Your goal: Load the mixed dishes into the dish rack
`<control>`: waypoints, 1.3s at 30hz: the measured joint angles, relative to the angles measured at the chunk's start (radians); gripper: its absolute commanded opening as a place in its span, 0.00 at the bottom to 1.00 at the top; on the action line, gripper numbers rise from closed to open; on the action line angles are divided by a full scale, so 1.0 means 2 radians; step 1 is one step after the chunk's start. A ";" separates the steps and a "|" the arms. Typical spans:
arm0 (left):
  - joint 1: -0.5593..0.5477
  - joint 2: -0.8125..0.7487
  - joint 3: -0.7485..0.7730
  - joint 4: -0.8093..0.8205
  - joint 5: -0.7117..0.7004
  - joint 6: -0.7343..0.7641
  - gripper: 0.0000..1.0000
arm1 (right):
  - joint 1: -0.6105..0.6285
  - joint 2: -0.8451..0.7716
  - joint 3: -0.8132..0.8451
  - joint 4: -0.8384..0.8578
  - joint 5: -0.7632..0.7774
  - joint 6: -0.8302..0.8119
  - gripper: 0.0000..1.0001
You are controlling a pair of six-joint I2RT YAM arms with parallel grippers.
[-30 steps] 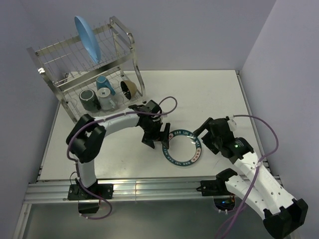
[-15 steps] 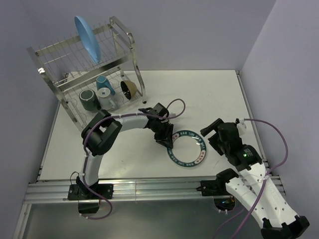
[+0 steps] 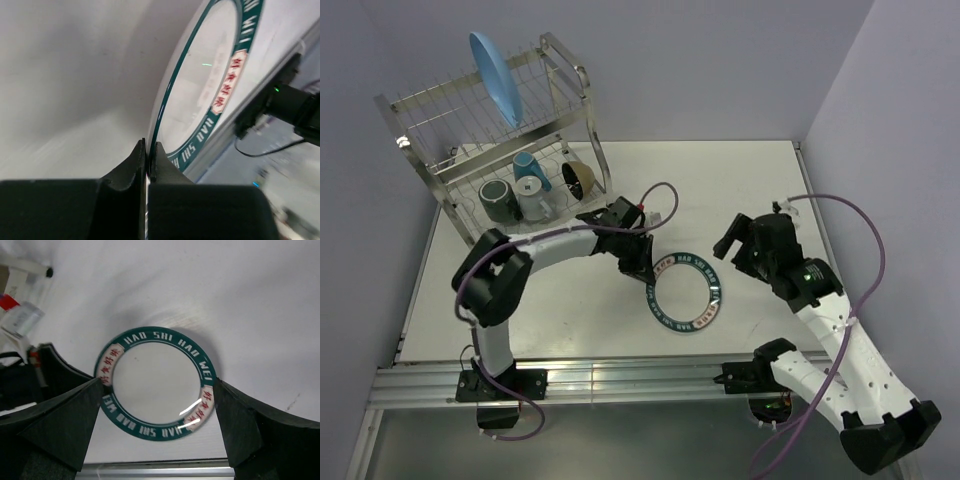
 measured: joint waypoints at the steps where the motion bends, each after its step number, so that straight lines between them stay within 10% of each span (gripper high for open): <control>1: 0.002 -0.020 0.007 -0.023 -0.024 0.011 0.00 | -0.001 0.012 0.014 0.002 -0.010 -0.020 0.97; 10: 0.068 -0.161 0.107 -0.170 -0.104 0.077 0.00 | -0.003 0.074 0.088 0.063 -0.167 -0.180 0.90; 25: 0.153 -0.310 0.080 -0.272 -0.001 0.096 0.00 | -0.004 0.146 0.057 0.212 -0.406 -0.217 0.75; 28: 0.159 -0.320 0.076 -0.271 0.026 0.091 0.00 | -0.004 0.172 0.054 0.241 -0.447 -0.207 0.54; 30: 0.163 -0.325 0.075 -0.269 0.035 0.085 0.00 | -0.004 0.184 0.054 0.261 -0.478 -0.199 0.06; 33: 0.179 -0.327 0.071 -0.275 0.031 0.091 0.00 | -0.008 0.192 0.056 0.294 -0.533 -0.165 0.00; 36: 0.186 -0.328 0.078 -0.275 0.035 0.084 0.55 | -0.007 0.192 0.055 0.309 -0.540 -0.151 0.00; 37: 0.187 -0.327 0.086 -0.275 0.032 0.072 0.96 | -0.005 0.191 0.055 0.313 -0.534 -0.153 0.00; 39: 0.188 -0.324 0.111 -0.274 0.022 0.048 0.99 | 0.000 0.186 0.056 0.306 -0.515 -0.161 0.00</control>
